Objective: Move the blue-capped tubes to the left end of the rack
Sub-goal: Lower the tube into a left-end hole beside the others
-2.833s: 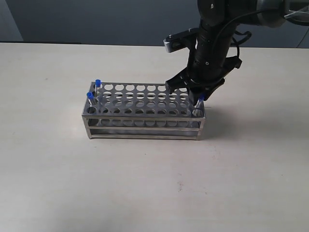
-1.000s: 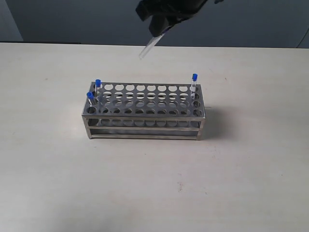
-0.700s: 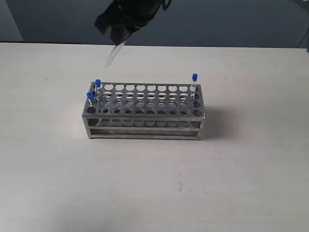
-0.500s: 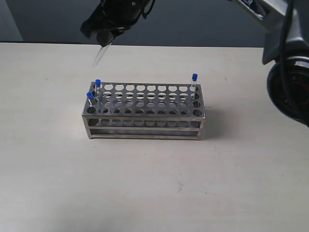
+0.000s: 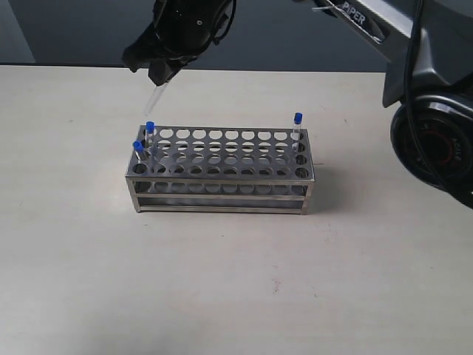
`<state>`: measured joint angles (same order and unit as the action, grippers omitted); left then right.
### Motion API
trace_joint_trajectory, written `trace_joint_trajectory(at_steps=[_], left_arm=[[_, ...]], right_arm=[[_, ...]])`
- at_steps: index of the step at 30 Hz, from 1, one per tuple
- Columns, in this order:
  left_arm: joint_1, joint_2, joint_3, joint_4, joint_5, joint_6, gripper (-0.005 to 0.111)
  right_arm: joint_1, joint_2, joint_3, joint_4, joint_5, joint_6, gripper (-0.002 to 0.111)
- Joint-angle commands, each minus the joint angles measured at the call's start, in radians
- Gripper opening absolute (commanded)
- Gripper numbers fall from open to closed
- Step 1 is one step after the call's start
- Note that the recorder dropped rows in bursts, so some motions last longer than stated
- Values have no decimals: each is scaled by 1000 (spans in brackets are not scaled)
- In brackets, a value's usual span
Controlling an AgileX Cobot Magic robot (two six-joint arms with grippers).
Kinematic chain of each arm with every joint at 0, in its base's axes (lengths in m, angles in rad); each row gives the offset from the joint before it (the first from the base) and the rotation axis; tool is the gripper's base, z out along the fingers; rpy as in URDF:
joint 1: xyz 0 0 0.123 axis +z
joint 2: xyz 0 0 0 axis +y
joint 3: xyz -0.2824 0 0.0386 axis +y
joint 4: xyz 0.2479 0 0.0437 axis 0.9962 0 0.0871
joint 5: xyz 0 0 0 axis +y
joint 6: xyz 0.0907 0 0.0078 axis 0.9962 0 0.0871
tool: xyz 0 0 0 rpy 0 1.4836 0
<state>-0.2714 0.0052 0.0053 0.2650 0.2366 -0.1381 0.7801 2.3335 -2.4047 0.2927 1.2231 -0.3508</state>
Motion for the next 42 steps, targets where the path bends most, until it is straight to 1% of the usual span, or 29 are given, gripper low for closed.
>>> trace_joint_trajectory(at_steps=[1, 9, 14, 19, 25, 30, 35, 42], left_arm=[[-11, -5, -5, 0, -5, -5, 1], [-11, -5, -5, 0, -5, -5, 1], [-11, -5, -5, 0, -5, -5, 1], [-11, -5, -5, 0, -5, -5, 1], [-11, -5, -5, 0, -5, -5, 1], [-11, -5, -5, 0, -5, -5, 1], [-11, -5, -5, 0, -5, -5, 1], [-11, -5, -5, 0, -5, -5, 1]], right_arm=[[2, -3, -3, 3, -2, 17, 0], [18, 9, 4, -20, -2, 34, 0], [18, 13, 56, -21, -2, 36, 0], [18, 13, 60, -21, -2, 36, 0], [21, 25, 59, 13, -2, 32, 0], [49, 55, 59, 35, -2, 21, 0], [60, 57, 55, 59, -58, 7, 0], [60, 57, 55, 98, -90, -13, 0]])
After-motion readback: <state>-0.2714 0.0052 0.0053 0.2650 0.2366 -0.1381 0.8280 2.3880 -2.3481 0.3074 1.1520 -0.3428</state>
